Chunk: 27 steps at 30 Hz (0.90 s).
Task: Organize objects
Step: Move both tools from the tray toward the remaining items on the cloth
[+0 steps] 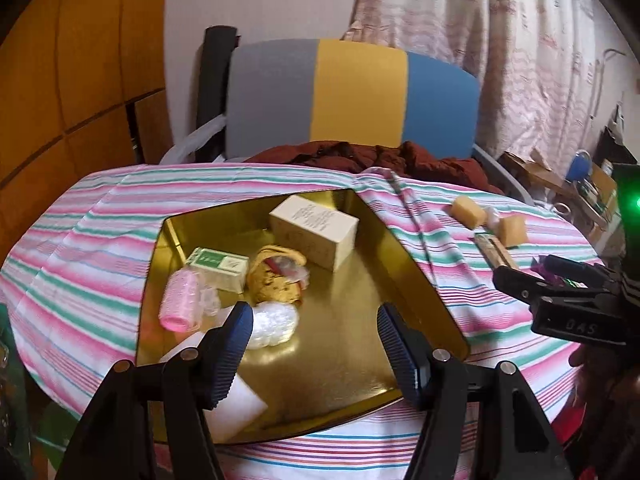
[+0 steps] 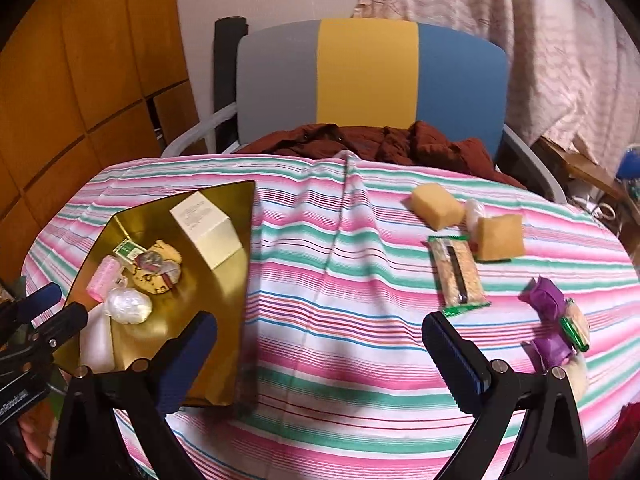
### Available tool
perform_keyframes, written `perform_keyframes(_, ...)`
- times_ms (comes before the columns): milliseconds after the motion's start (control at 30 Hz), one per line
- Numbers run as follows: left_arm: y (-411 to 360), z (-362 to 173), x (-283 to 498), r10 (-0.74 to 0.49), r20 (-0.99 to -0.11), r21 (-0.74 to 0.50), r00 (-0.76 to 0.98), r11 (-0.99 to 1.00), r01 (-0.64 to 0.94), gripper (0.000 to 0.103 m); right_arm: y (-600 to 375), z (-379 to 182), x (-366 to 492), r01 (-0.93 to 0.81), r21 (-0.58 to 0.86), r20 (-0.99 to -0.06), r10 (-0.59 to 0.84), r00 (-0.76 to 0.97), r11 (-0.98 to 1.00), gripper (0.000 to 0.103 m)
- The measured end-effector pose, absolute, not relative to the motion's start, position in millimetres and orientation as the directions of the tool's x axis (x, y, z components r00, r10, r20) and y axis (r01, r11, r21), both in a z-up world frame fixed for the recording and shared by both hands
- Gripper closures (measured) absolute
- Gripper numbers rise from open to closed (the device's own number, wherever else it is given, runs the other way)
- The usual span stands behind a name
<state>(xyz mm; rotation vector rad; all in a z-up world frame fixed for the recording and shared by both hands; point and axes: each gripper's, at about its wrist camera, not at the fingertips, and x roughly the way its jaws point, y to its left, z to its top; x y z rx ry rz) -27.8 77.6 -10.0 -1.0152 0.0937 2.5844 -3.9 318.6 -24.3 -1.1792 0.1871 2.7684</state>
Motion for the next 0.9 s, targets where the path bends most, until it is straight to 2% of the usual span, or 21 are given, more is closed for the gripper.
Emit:
perform_keyframes(267,95.9,-8.5,-30.0,0.326,-0.675,-0.050,-0.662,-0.915,-0.399,0.038,385.6,-29.6,0.0,-0.302,0.151,-0.764,0.082,-0.640,-0.941,0.000)
perform_keyframes(533,124.3,-3.1,-25.3,0.400,-0.663,-0.068,-0.632,-0.874,-0.482,0.037,461.9,-36.8,15.3,-0.465,0.272,-0.803,0.068,-0.593,-0.842,0.000)
perform_keyframes(767,152.5,-4.2,-19.7,0.450,-0.673,-0.059,-0.588,-0.824,-0.563,0.037,511.5,-34.0,27.0,-0.538,0.251,-0.828,0.110,-0.550,-0.805,0.000)
perform_keyframes(900,167.7,-7.3,-17.4,0.481,-0.683,-0.071,-0.549,-0.792,-0.606,0.038,538.3,-30.9,24.3,-0.512,0.226,-0.851,0.088,-0.518,-0.829,0.000)
